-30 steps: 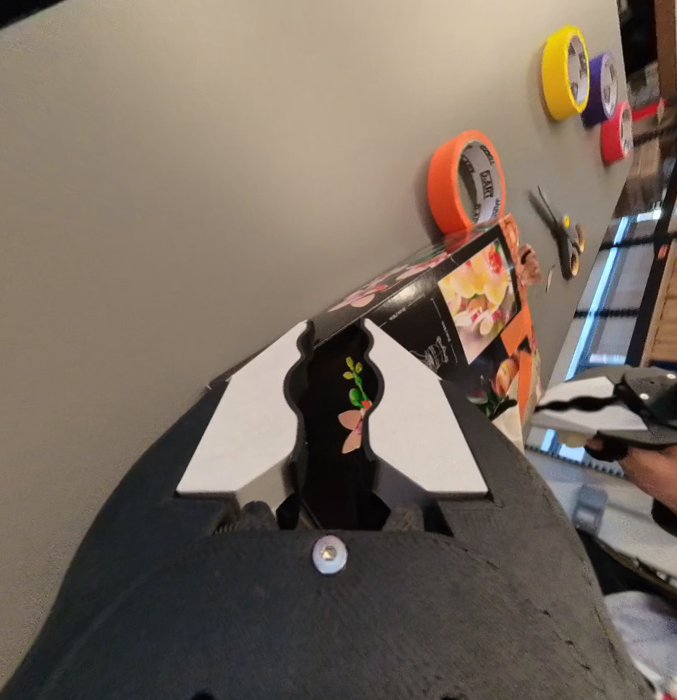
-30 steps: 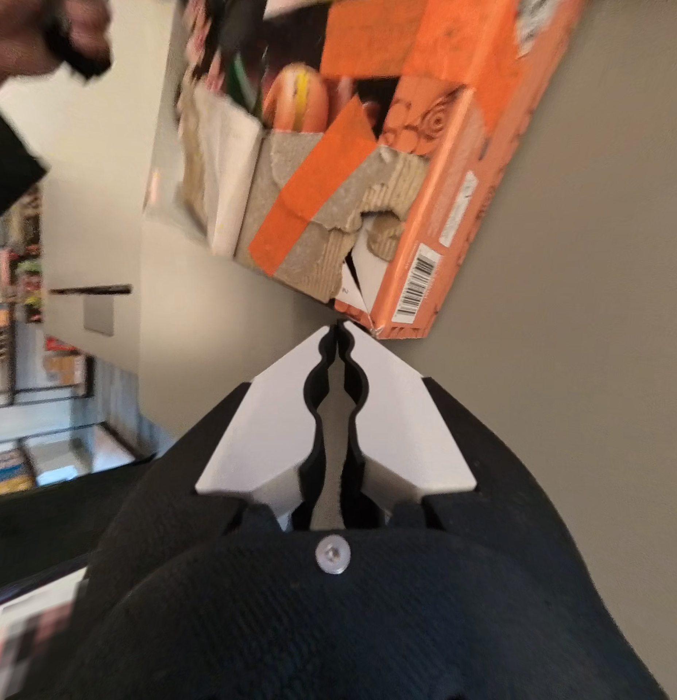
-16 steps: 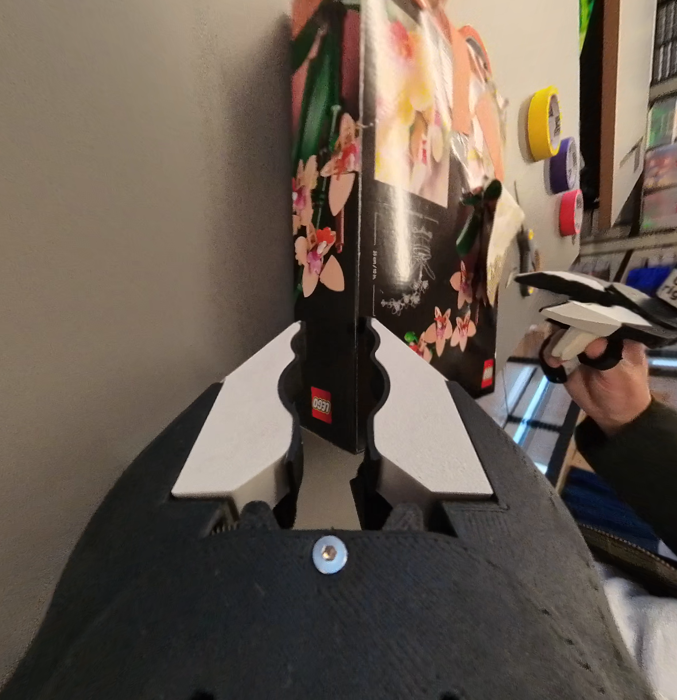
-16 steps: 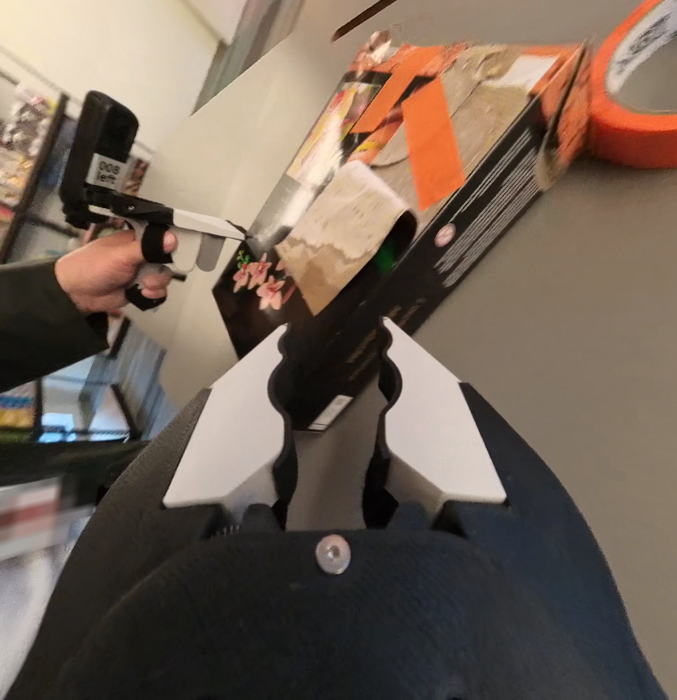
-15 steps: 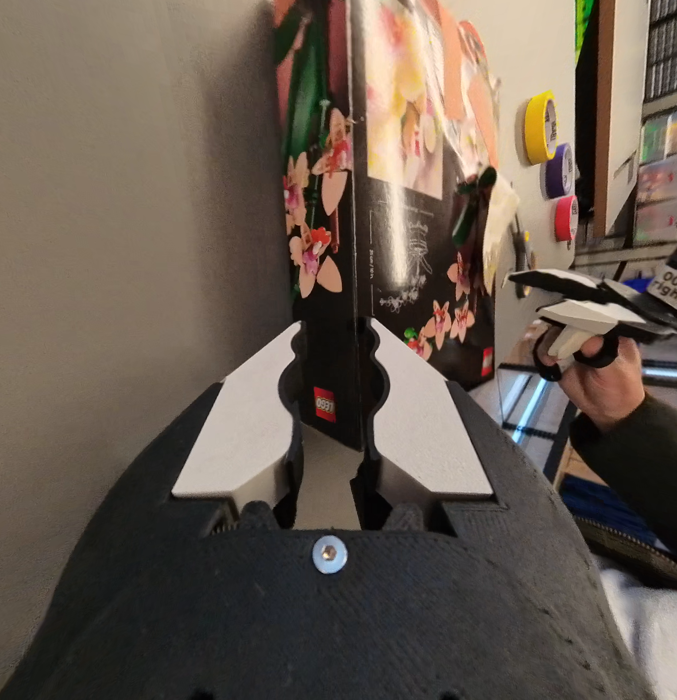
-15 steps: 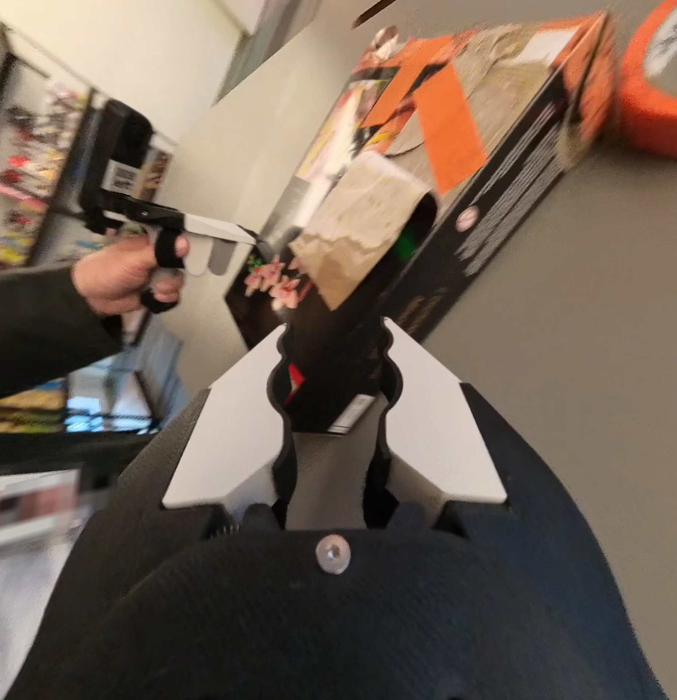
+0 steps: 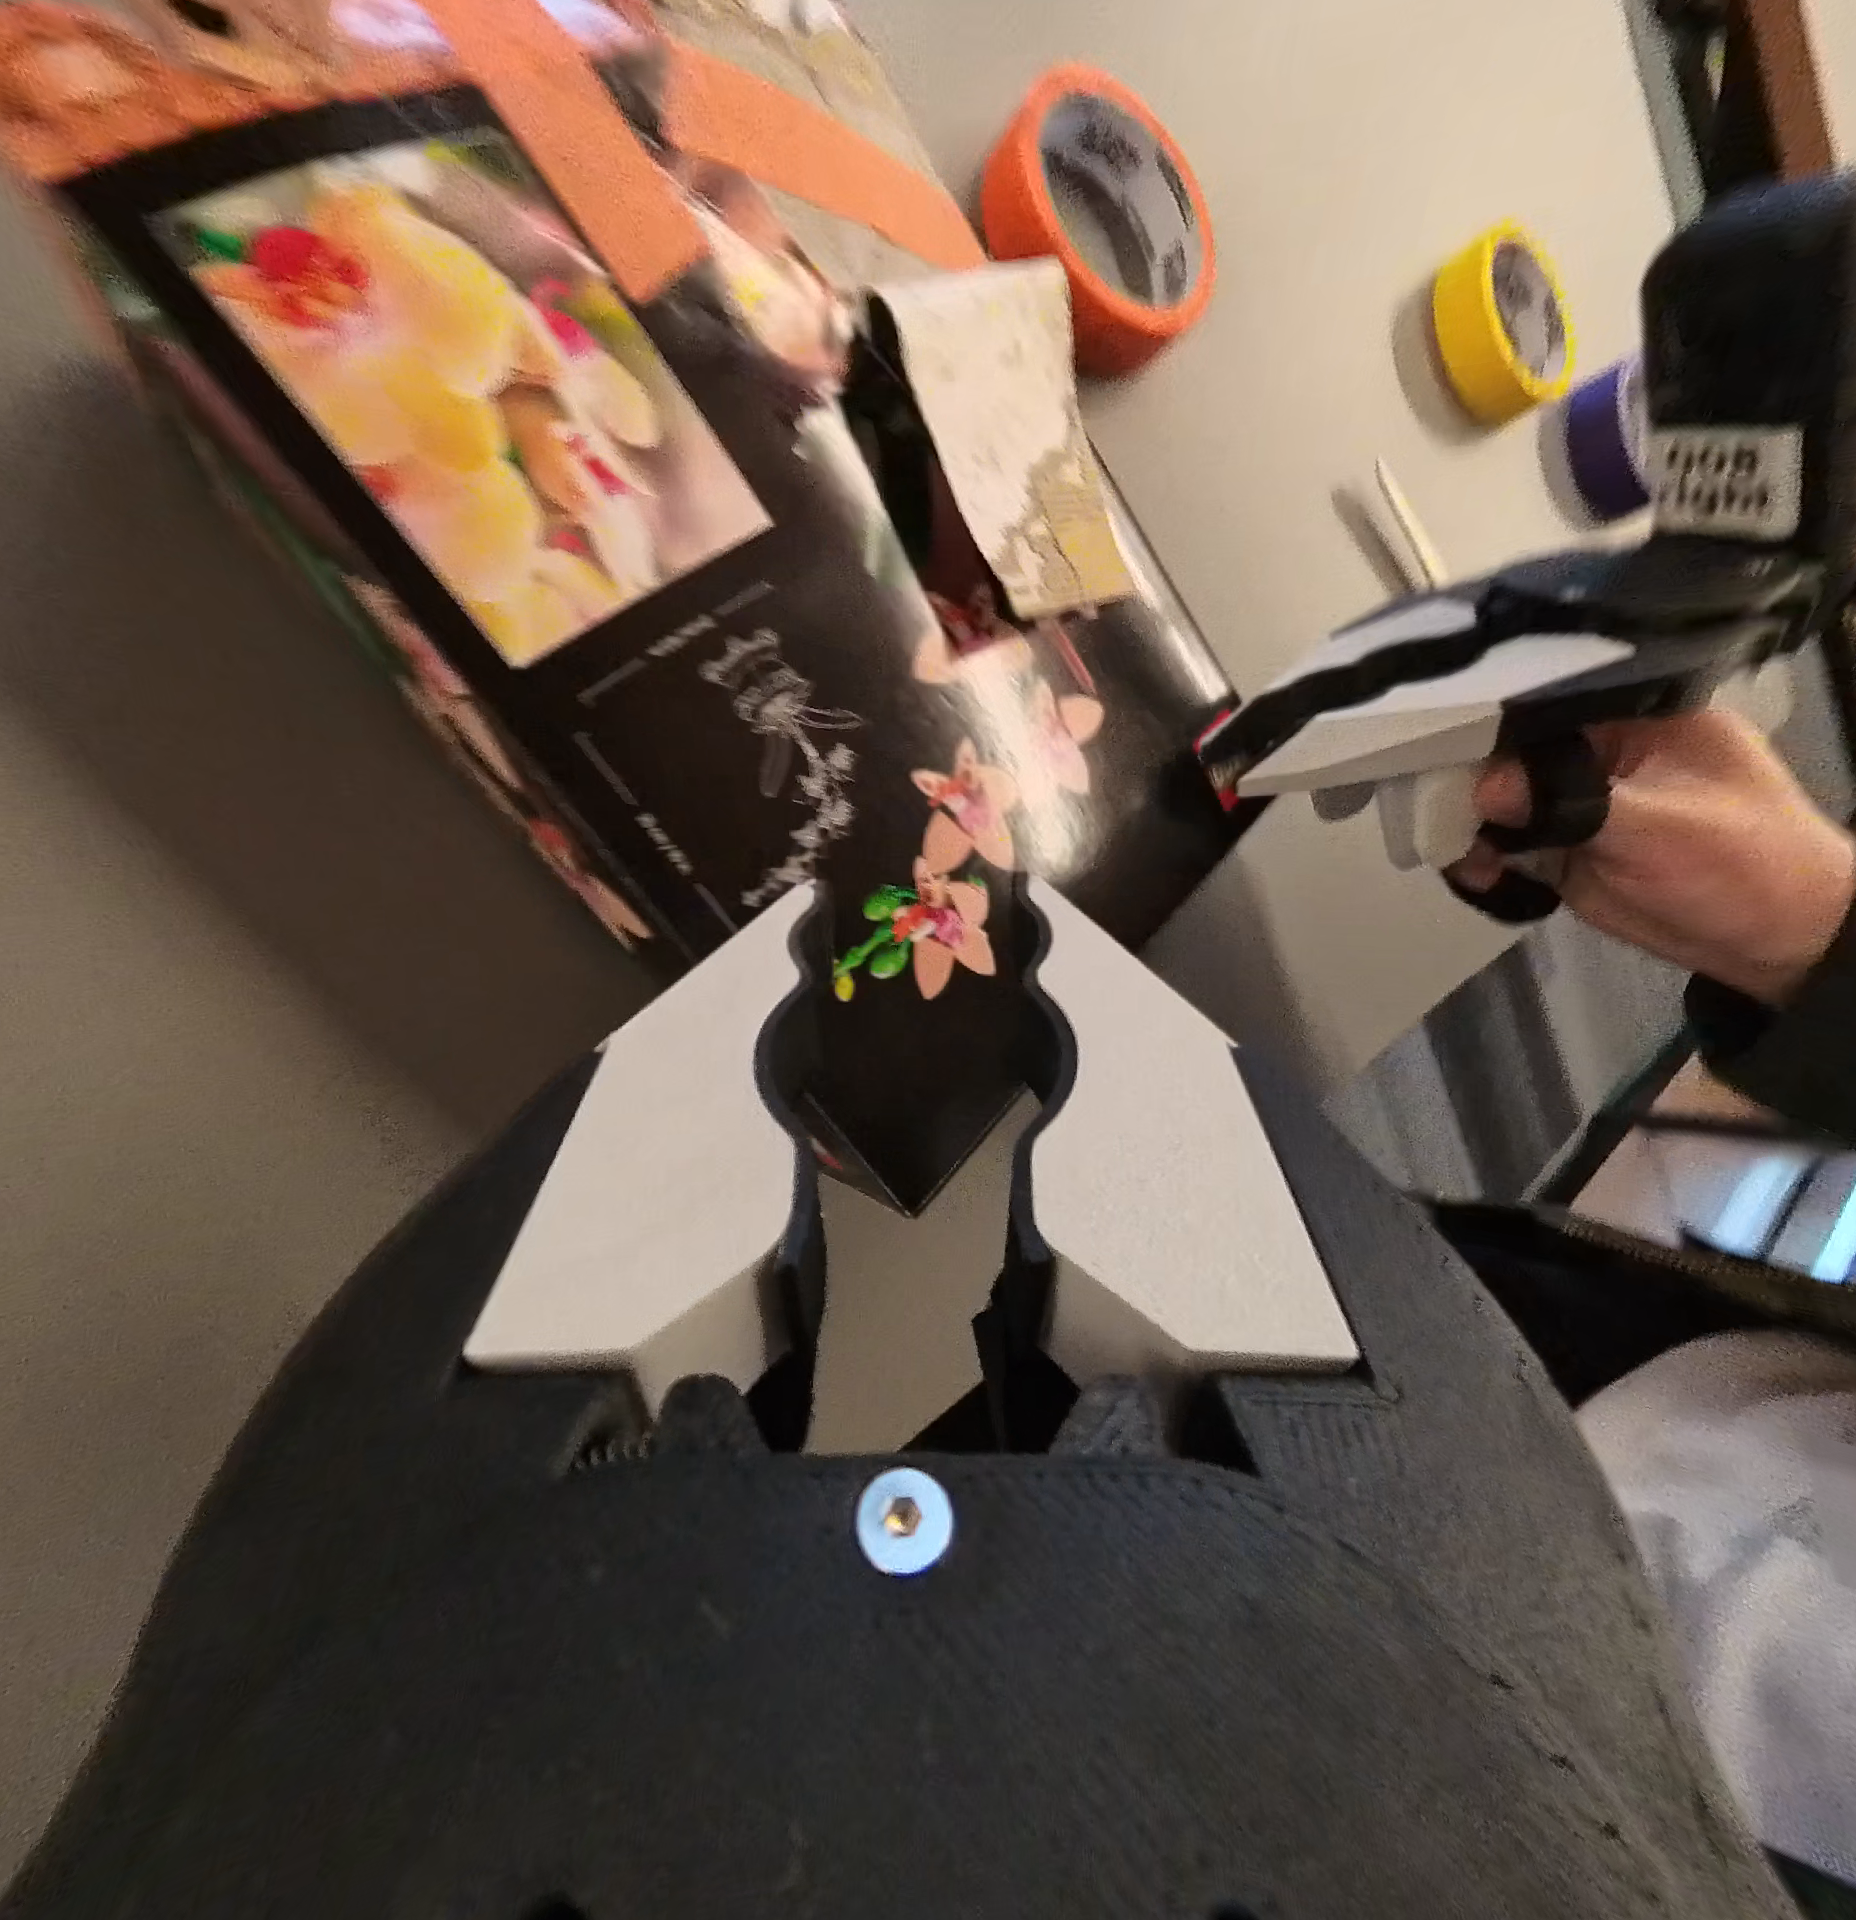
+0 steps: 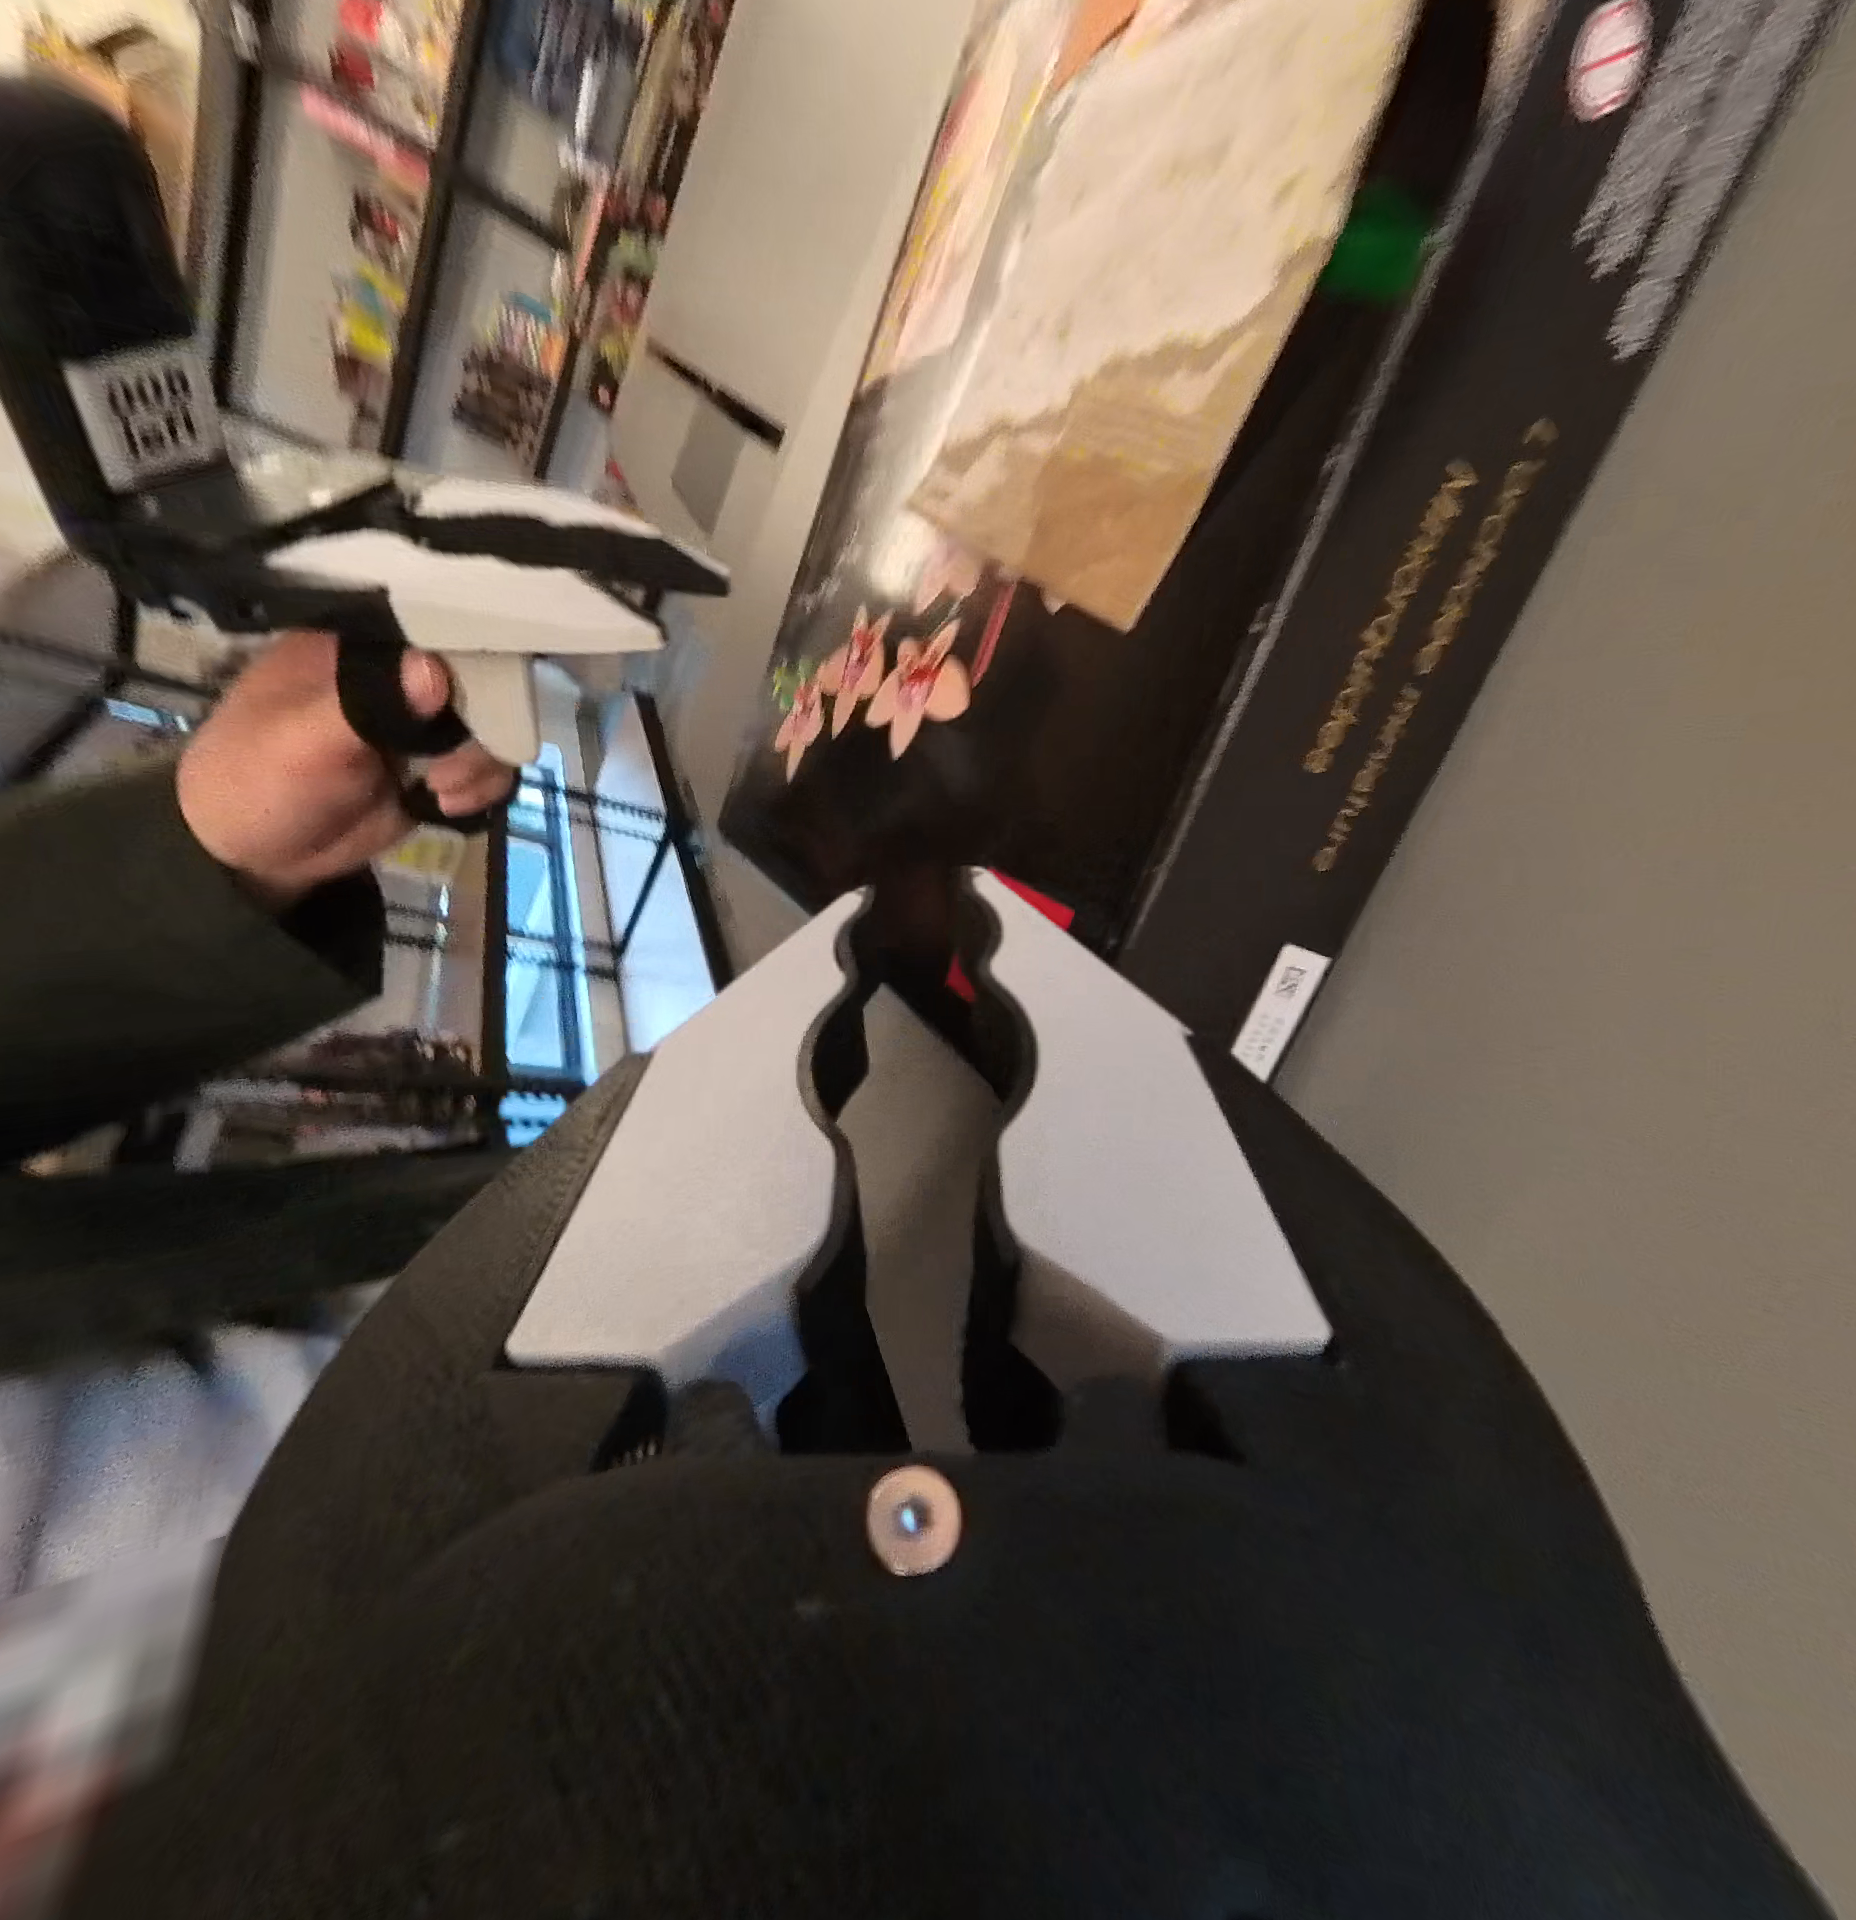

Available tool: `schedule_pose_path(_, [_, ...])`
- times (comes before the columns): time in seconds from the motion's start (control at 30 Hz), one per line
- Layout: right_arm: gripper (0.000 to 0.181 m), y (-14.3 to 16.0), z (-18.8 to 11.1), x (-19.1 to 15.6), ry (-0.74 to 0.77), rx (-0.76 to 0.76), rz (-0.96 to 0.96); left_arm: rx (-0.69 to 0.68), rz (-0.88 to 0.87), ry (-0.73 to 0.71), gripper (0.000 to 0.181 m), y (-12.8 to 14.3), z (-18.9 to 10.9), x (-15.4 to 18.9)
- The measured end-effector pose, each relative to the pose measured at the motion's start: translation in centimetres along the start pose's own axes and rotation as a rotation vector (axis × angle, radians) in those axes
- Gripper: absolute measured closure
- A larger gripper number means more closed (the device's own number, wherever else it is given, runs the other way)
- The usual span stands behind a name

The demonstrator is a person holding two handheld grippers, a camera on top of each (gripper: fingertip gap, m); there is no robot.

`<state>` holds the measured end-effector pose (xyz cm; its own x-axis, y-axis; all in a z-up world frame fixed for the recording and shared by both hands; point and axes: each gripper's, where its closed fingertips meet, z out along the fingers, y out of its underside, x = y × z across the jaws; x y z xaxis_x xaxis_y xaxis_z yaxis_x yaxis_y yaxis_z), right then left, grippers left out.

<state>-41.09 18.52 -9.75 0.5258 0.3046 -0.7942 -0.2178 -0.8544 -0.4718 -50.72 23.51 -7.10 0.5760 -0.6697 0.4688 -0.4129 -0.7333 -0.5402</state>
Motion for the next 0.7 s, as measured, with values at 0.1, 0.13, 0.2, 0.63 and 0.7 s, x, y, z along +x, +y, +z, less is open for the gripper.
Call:
schedule_pose_path(0.1, [0.163,-0.5,-0.7,-0.2,0.113,0.019,-0.189,-0.107,0.160,-0.017,0.149,1.6,1.7,0.3])
schedule_pose_path(0.13, [0.161,-1.5,-1.4,0.0,0.183,0.070,-0.249,-0.142,0.212,-0.029,0.151,2.0,2.0,0.0])
schedule_pose_path(0.2, [0.151,-3.4,-3.1,1.4,0.326,0.154,-0.273,-0.140,0.298,-0.006,0.163,2.0,2.4,0.1])
schedule_pose_path(0.63, [0.151,-1.9,0.4,3.3,0.276,0.053,0.056,-0.137,0.207,0.199,0.181,3.0,1.4,-1.3])
schedule_pose_path(0.7, [0.152,-0.4,1.4,2.0,0.238,-0.013,0.064,-0.173,0.156,0.219,0.181,3.9,0.2,-2.1])
